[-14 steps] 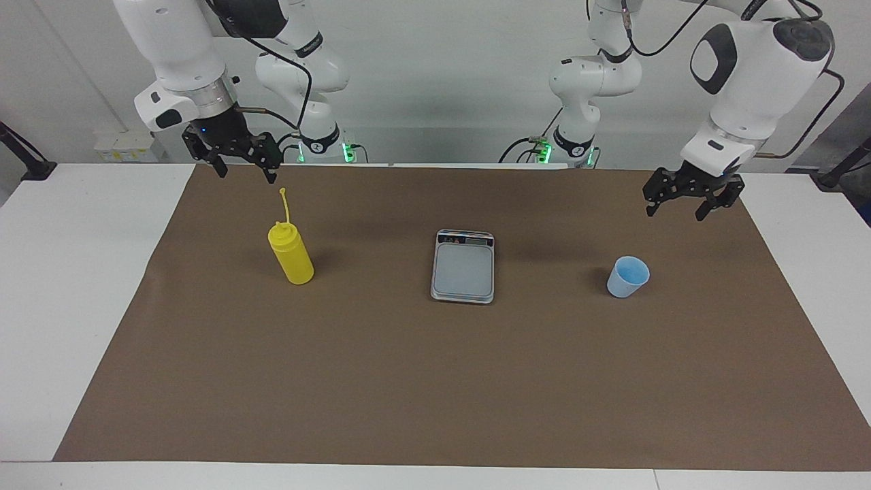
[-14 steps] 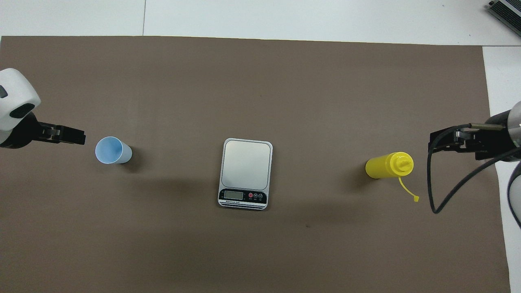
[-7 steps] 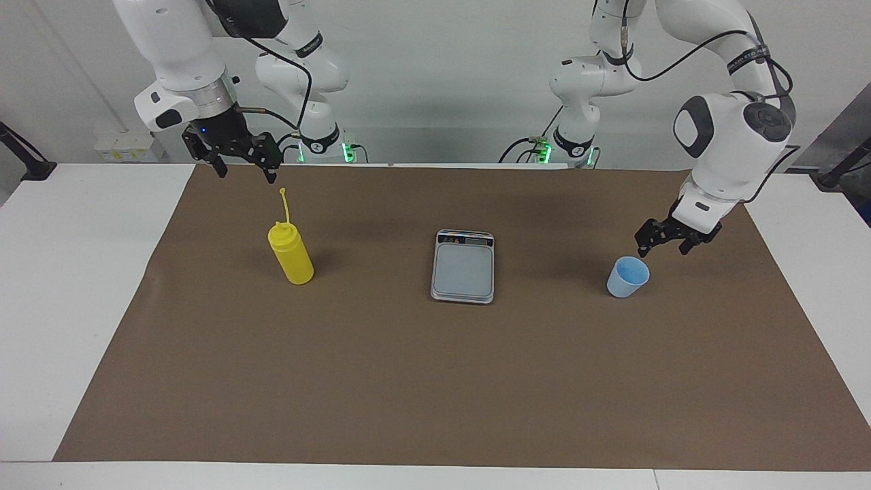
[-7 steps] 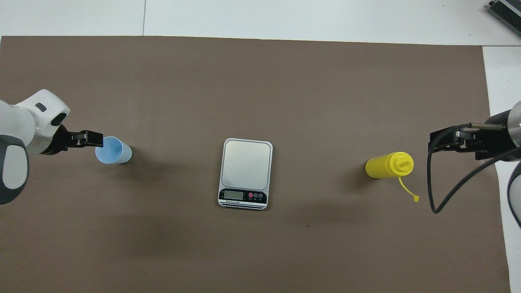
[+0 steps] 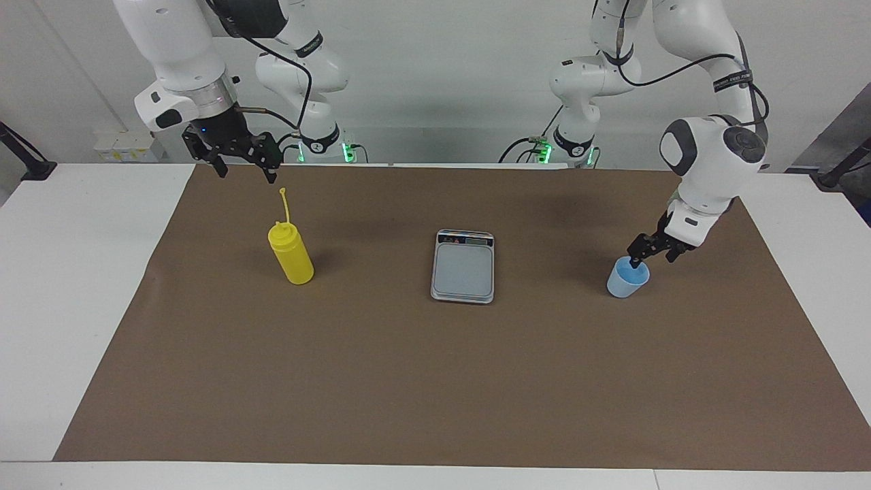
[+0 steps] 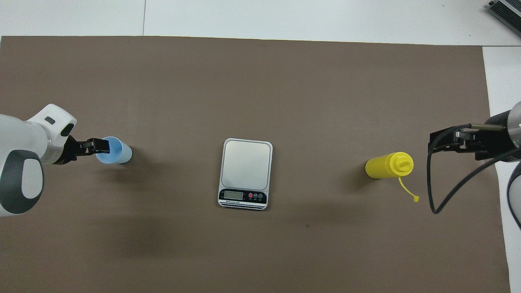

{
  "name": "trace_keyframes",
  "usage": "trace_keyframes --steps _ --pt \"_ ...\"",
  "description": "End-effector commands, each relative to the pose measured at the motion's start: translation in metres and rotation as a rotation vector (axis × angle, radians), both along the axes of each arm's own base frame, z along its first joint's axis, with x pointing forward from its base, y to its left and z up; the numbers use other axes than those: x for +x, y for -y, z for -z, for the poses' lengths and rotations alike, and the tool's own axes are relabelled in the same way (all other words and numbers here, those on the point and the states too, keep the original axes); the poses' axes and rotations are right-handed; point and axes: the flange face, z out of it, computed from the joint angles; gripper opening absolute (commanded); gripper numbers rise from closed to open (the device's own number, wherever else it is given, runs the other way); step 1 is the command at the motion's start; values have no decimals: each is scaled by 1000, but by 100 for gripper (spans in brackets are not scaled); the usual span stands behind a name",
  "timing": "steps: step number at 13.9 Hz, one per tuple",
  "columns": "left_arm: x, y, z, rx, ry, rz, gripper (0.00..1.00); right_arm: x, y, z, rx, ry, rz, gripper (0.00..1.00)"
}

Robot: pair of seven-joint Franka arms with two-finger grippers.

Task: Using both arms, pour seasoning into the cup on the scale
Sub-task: 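Lift the blue cup with the left gripper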

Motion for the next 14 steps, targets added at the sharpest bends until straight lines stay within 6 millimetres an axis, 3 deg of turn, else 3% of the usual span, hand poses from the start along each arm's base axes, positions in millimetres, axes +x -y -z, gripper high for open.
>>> trace_keyframes --steps 1,5,6,9,12,14 --pt "-3 2 23 -12 6 -32 100 -3 4 0 27 5 -12 100" --pt "2 9 38 -31 21 -78 100 -2 4 -1 26 8 -12 100" --pt "2 12 38 -32 21 -75 79 -3 4 0 25 5 -12 100" --pt "2 11 39 -31 17 -63 0 -3 4 0 25 5 -12 100" --pt "4 11 37 -31 -2 -58 0 -3 4 0 27 5 -12 100" --pt "24 12 19 -36 -36 -52 0 -3 4 -1 27 6 -12 100"
